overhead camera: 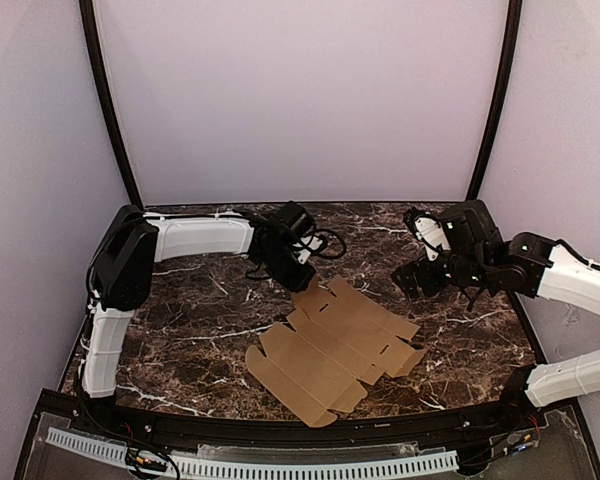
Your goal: Fold the paper box
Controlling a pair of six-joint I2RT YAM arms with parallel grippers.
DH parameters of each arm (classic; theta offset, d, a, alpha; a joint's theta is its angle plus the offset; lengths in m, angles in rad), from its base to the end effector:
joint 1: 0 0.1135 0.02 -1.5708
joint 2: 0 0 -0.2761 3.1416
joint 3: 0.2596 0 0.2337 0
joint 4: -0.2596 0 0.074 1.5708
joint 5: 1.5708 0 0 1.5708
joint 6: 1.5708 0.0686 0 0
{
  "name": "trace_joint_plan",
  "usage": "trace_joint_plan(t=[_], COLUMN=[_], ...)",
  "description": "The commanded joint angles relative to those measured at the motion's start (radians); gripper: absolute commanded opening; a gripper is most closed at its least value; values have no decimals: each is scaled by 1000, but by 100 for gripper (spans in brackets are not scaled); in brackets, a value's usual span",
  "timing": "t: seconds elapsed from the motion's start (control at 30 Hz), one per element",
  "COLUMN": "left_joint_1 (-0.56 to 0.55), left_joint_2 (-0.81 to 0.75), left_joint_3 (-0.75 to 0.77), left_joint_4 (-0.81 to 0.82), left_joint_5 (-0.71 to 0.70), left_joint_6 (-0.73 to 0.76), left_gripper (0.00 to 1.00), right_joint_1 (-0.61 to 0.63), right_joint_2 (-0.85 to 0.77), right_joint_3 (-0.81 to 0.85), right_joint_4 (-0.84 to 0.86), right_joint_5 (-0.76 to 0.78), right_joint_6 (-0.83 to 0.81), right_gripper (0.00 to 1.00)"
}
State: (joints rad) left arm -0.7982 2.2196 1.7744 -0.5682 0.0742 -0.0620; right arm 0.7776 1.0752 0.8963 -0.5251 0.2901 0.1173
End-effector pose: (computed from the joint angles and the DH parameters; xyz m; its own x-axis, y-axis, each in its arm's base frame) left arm 0.3397 -0.3558 0.1695 -0.6371 0.5652 -0.5241 0.7034 0.7044 -0.0956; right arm 0.1763 0.1461 0.2848 -0.5186 -0.3532 -0.7787 -0.4593 0.8832 -0.0947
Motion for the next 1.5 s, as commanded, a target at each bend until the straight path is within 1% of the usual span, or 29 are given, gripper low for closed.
trace_joint_plan(t=[0.0, 0.07, 0.17, 0.27, 0.4, 0.5, 0.53, 0.63, 0.73, 0.83, 0.93, 1.0, 1.07, 1.17, 1.3, 1.33, 1.4, 1.47], left_joint_1=[5, 5, 5, 5, 7, 10, 14, 24, 33, 36, 37, 39, 40, 41, 42, 41, 42, 42], left_joint_2=[-53, -97, -186, -260, -372, -467, -483, -546, -582, -627, -662, -678, -691, -715, -753, -758, -772, -782], left_joint_3=[-13, -61, -184, -281, -437, -576, -599, -688, -748, -833, -911, -942, -966, -1013, -1073, -1077, -1090, -1100], left_joint_4=[-1, 42, 163, 260, 411, 568, 621, 691, 765, 844, 943, 979, 1005, 1083, 1129, 1129, 1130, 1133], left_joint_5=[3, 22, 43, 87, 108, 134, 152, 206, 231, 250, 256, 260, 269, 288, 287, 283, 280, 274], left_joint_6=[23, 29, 43, 54, 53, 52, 51, 47, 50, 53, 56, 54, 49, 43, 46, 49, 52, 51], left_gripper=[0, 0, 0, 0, 0, 1, 0, 0, 1, 0, 1, 0, 1, 0, 0, 0, 0, 0], right_joint_1=[-5, -19, -53, -102, -162, -193, -204, -241, -277, -302, -319, -325, -326, -326, -326, -325, -325, -325], right_joint_2=[-16, -19, -31, -26, 6, 32, 42, 72, 108, 127, 149, 167, 185, 224, 256, 259, 261, 265], right_joint_3=[-5, -2, 6, 11, 30, 41, 45, 49, 52, 40, 18, 7, -6, -10, -12, -15, -26, -33], right_joint_4=[0, -4, 4, 13, 12, 13, 14, 15, 14, 29, 45, 47, 52, 54, 68, 75, 92, 98], right_joint_5=[-32, -76, -191, -274, -391, -495, -523, -615, -712, -771, -834, -890, -910, -910, -935, -953, -993, -1018], right_joint_6=[-18, -44, -86, -112, -112, -112, -112, -100, -90, -85, -85, -96, -97, -96, -89, -89, -85, -83], right_gripper=[99, 99, 99, 99, 99, 99, 99, 99, 93, 91, 82, 78, 76, 71, 63, 59, 55, 49])
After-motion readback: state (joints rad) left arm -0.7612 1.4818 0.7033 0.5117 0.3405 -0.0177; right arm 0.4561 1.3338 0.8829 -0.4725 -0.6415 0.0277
